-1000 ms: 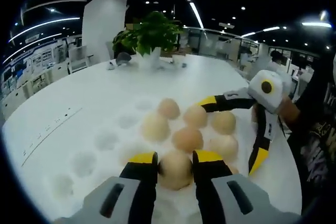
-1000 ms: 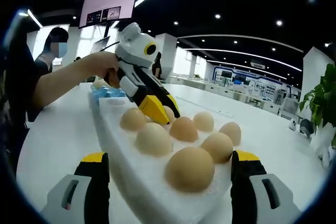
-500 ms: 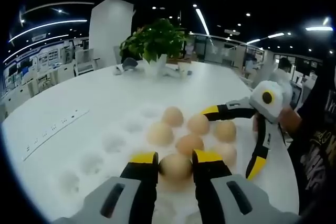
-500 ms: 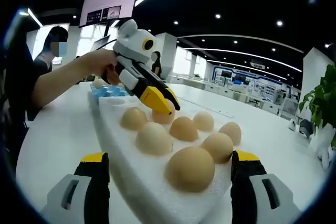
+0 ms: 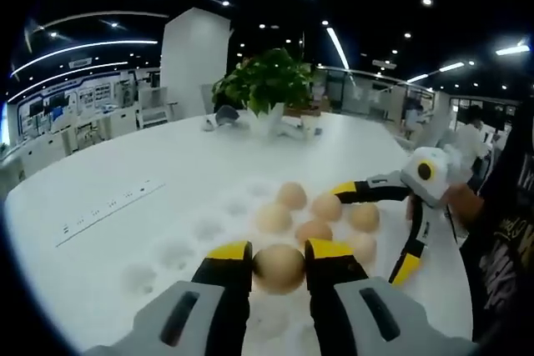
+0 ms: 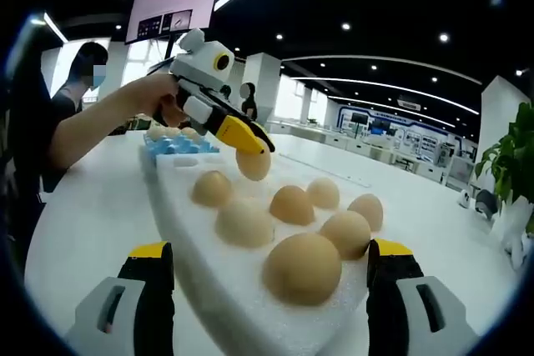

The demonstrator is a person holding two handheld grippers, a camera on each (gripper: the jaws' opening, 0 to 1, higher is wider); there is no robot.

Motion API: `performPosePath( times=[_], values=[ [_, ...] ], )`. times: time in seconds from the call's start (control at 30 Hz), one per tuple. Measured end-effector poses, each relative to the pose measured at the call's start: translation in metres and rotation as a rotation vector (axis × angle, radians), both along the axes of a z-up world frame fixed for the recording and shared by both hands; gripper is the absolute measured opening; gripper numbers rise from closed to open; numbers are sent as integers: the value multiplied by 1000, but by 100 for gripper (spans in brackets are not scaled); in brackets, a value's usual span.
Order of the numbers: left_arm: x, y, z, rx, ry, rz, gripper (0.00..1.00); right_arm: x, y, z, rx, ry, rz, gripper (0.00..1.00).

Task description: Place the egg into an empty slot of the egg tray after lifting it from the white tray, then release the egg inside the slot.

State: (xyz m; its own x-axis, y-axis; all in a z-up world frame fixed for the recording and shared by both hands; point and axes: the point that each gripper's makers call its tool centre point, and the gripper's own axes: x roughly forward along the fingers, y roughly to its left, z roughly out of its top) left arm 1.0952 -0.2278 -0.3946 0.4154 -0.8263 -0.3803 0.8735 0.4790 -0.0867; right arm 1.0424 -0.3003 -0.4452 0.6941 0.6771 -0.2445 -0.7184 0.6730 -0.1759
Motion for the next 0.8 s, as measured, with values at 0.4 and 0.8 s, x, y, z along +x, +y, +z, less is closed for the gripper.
performPosePath(
  times=[0.4,0.8],
  values=[
    [1,26,1,-5,-7,67,24,1,-1,0,1,1,-1,100],
    [5,41,-8,5,19,81,12,2,-1,0,-3,-5,-5,100]
  ],
)
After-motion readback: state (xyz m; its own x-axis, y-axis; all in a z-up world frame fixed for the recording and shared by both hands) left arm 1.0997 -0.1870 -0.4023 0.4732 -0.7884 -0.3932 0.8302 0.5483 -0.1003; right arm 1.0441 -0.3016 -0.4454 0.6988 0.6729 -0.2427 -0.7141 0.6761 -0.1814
